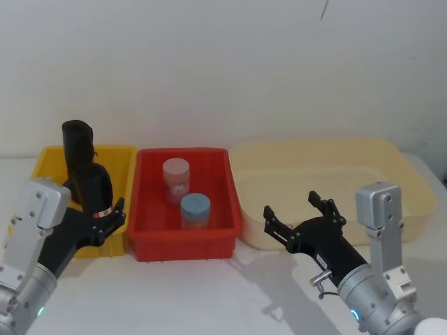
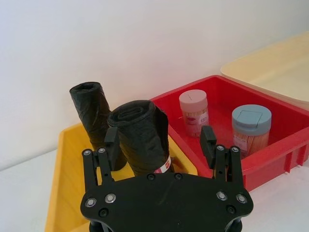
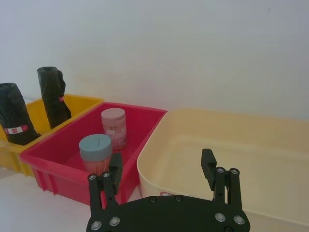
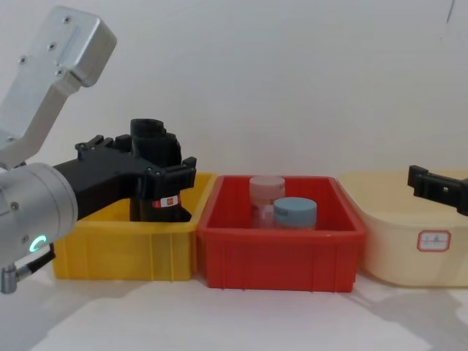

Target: Pick up the garbage bag with the one hand and transfer it to the other hand.

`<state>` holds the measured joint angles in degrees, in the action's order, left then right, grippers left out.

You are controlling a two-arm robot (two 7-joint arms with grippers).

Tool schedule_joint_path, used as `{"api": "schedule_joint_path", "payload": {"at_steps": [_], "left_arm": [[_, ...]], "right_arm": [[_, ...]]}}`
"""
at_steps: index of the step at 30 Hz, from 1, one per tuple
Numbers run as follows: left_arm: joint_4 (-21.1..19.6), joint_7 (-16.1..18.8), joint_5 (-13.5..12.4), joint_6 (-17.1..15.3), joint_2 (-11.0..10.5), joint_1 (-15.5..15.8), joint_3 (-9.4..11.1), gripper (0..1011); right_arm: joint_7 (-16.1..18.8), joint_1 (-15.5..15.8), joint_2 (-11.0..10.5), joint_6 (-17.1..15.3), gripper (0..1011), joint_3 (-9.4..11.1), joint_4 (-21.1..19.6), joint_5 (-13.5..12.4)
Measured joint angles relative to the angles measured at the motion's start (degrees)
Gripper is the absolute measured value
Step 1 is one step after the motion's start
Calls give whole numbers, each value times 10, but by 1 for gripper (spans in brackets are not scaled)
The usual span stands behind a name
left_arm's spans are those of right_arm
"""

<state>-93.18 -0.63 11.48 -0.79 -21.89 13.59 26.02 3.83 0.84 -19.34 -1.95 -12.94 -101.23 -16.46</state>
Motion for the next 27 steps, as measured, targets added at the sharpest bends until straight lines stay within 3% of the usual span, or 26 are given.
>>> {"api": "schedule_joint_path", "payload": {"at_steps": [27], "left_arm": [[-3,2,-3,0,0,-3,-1,1001]], "right_arm": [[0,0,0,0,1001,0,0,0]]}}
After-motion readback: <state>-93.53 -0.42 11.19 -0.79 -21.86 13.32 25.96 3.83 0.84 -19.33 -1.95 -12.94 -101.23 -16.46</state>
